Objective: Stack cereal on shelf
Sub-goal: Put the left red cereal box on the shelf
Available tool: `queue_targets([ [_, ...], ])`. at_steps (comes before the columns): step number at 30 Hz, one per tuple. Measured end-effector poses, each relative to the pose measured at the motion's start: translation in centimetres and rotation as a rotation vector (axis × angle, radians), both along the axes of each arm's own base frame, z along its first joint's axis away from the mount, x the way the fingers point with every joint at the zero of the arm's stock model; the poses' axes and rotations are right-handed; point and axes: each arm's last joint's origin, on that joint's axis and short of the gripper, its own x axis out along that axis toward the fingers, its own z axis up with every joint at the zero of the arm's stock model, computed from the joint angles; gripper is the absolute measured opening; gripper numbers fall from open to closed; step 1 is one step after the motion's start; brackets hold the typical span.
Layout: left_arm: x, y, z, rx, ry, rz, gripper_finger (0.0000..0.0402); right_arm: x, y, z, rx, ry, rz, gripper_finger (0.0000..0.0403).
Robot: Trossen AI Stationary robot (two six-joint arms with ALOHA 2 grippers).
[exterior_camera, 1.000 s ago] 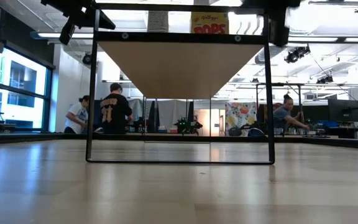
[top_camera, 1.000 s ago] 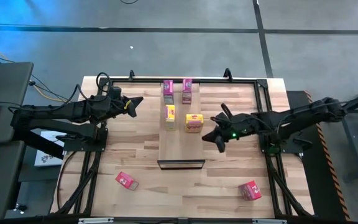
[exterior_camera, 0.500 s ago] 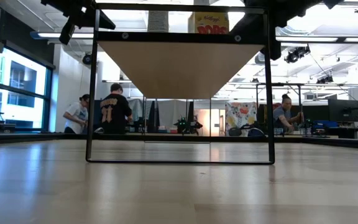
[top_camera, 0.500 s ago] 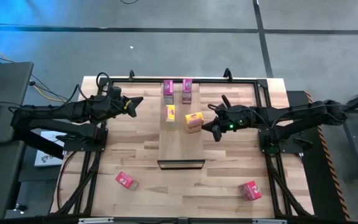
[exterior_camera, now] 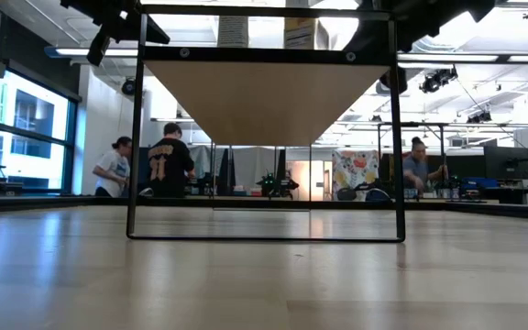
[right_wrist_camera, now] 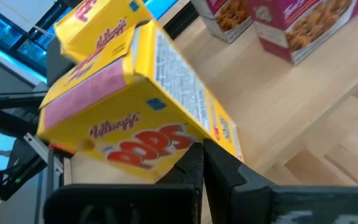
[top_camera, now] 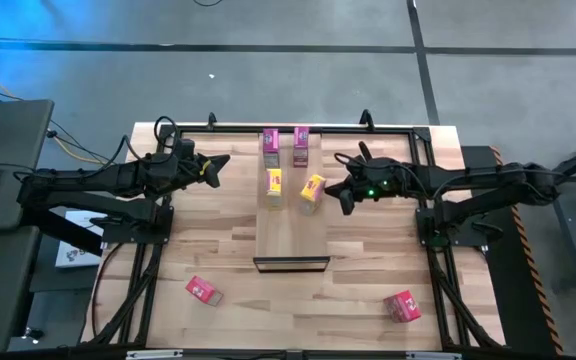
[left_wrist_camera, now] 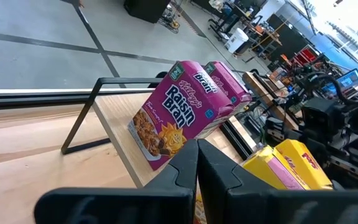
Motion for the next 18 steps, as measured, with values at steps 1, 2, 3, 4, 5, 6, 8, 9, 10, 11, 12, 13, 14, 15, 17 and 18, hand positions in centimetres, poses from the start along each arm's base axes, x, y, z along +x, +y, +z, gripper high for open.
queue_targets([
  [1,0.00,0.00,0.00,0.001,0.000,0.000,0.0000,-0.01,-0.13,0.00,-0.001,0.000,-0.005,0.0000],
  [2,-0.01,0.00,0.00,0.002,0.001,0.000,0.0000,-0.02,-0.24,0.00,-0.003,0.000,-0.009,0.0000],
  [3,-0.01,0.01,0.00,0.003,0.001,0.004,0.0000,-0.03,-0.35,0.00,-0.004,0.000,-0.012,0.0000],
  [4,-0.01,0.02,0.00,0.004,0.002,0.007,0.0000,-0.03,-0.45,0.01,-0.006,-0.001,-0.016,0.0000],
  [5,-0.02,0.02,0.00,0.004,0.002,0.007,0.0000,-0.02,-0.55,0.05,-0.006,-0.005,-0.020,0.0000],
  [6,-0.01,0.02,0.00,0.004,0.002,0.007,0.0000,0.00,-0.65,0.10,-0.007,-0.012,-0.024,0.0000],
  [8,-0.02,0.02,0.00,0.005,0.002,0.009,0.0000,0.05,-0.81,0.26,-0.009,-0.029,-0.030,0.0000],
  [9,-0.02,0.02,0.01,0.005,0.001,0.009,0.0000,0.08,-0.88,0.33,-0.010,-0.037,-0.033,0.0000],
  [10,-0.02,0.02,0.00,0.005,0.002,0.008,0.0000,0.09,-0.96,0.39,-0.011,-0.044,-0.036,0.0000],
  [11,-0.02,0.02,0.00,0.005,0.002,0.009,0.0000,0.10,-1.01,0.42,-0.011,-0.047,-0.038,0.0000],
  [12,-0.02,0.02,0.00,0.005,0.002,0.009,0.0000,0.10,-1.04,0.42,-0.011,-0.048,-0.040,0.0000],
  [13,-0.02,0.02,0.00,0.005,0.002,0.009,0.0000,0.09,-1.10,0.42,-0.011,-0.048,-0.042,0.0000],
  [14,-0.02,0.02,0.00,0.004,0.001,0.008,0.0000,0.09,-1.11,0.42,-0.011,-0.048,-0.042,0.0000],
  [15,-0.02,0.02,0.00,0.004,0.002,0.009,0.0000,0.09,-1.11,0.43,-0.011,-0.049,-0.042,0.0000],
  [17,-0.02,0.02,0.01,0.004,0.001,0.009,0.0000,0.14,-1.12,0.48,-0.011,-0.056,-0.043,0.0000],
  [18,-0.02,0.02,0.00,0.004,0.001,0.009,0.0000,0.17,-1.12,0.53,-0.011,-0.062,-0.043,0.0000],
])
